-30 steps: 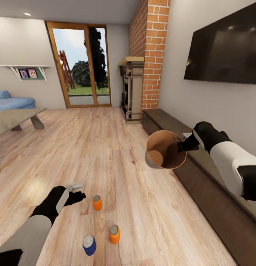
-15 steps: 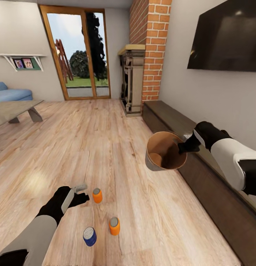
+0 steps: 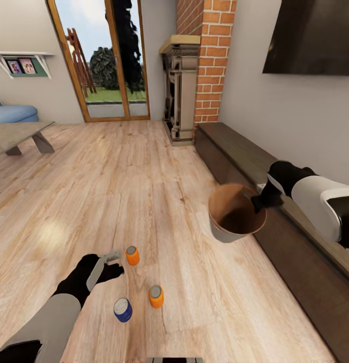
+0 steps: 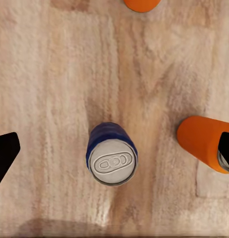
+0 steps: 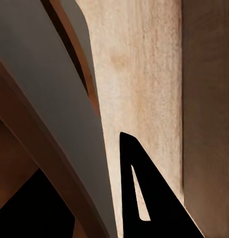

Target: Put the three can of soda from the living room inside the tash can in the kitchen.

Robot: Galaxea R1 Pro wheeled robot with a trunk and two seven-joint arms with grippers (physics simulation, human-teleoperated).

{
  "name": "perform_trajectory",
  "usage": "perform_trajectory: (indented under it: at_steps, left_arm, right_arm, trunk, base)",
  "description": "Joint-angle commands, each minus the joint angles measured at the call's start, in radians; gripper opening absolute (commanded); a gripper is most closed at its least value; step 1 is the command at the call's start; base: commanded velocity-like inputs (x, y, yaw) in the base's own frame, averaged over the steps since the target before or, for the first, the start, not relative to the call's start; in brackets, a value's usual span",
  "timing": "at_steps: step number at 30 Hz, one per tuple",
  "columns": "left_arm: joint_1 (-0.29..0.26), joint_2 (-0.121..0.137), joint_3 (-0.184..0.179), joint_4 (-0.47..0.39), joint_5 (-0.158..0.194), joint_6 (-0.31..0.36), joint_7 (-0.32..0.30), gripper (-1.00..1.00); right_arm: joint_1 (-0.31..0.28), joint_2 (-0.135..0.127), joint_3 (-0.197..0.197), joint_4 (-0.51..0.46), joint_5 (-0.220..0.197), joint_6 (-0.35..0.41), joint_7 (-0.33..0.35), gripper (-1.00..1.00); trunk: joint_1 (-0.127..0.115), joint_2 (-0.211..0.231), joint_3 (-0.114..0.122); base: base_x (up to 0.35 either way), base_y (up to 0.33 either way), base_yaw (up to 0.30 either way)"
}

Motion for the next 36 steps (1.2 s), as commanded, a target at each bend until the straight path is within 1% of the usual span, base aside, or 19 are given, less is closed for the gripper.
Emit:
perform_trajectory:
  at_steps: [1, 4, 8, 11, 13, 18, 24, 36]
  left_arm:
    - [0.000, -0.001, 0.000, 0.000, 0.000, 0.000, 0.002, 1.00]
    - [0.000, -0.005, 0.000, 0.000, 0.000, 0.000, 0.008, 1.00]
    - [0.000, -0.011, -0.001, 0.000, 0.000, 0.000, 0.009, 1.00]
    - [0.001, -0.022, -0.002, 0.000, -0.001, 0.000, 0.010, 1.00]
    - [0.001, -0.031, -0.012, 0.000, -0.003, 0.000, 0.010, 1.00]
    - [0.001, -0.040, -0.054, -0.002, -0.003, 0.000, 0.009, 1.00]
    - [0.001, -0.041, -0.059, -0.003, -0.001, 0.000, 0.008, 1.00]
    - [0.000, -0.038, -0.059, -0.007, 0.003, -0.001, 0.008, 1.00]
  right_arm:
    - [-0.001, 0.001, -0.015, 0.000, -0.014, 0.002, 0.000, -1.00]
    - [-0.002, 0.005, -0.006, 0.001, -0.014, 0.002, 0.001, -1.00]
    - [-0.002, 0.008, -0.004, 0.001, -0.013, 0.002, 0.001, -1.00]
    - [-0.002, 0.010, -0.003, 0.001, -0.013, 0.002, 0.001, -1.00]
    - [-0.002, 0.010, -0.002, 0.001, -0.013, 0.002, 0.001, -1.00]
    - [-0.002, 0.011, 0.000, 0.001, -0.013, 0.002, 0.001, -1.00]
    - [-0.002, 0.012, 0.001, 0.001, -0.013, 0.002, 0.001, -1.00]
    - [-0.002, 0.011, 0.002, 0.001, -0.012, 0.002, 0.001, -1.00]
  trunk:
    - [0.000, -0.001, -0.005]
    - [0.001, -0.001, -0.021]
    - [0.003, -0.002, -0.042]
    - [0.003, -0.002, -0.046]
    - [0.003, -0.002, -0.047]
    - [0.003, -0.002, -0.049]
    - [0.003, -0.002, -0.050]
    - [0.003, -0.002, -0.050]
  base:
    - [0.000, 0.000, 0.000]
    - [0.000, 0.000, 0.000]
    - [0.000, 0.000, 0.000]
    - [0.000, 0.000, 0.000]
    - [0.000, 0.000, 0.000]
    - [0.000, 0.000, 0.000]
    - [0.000, 0.000, 0.000]
    - [0.000, 0.000, 0.000]
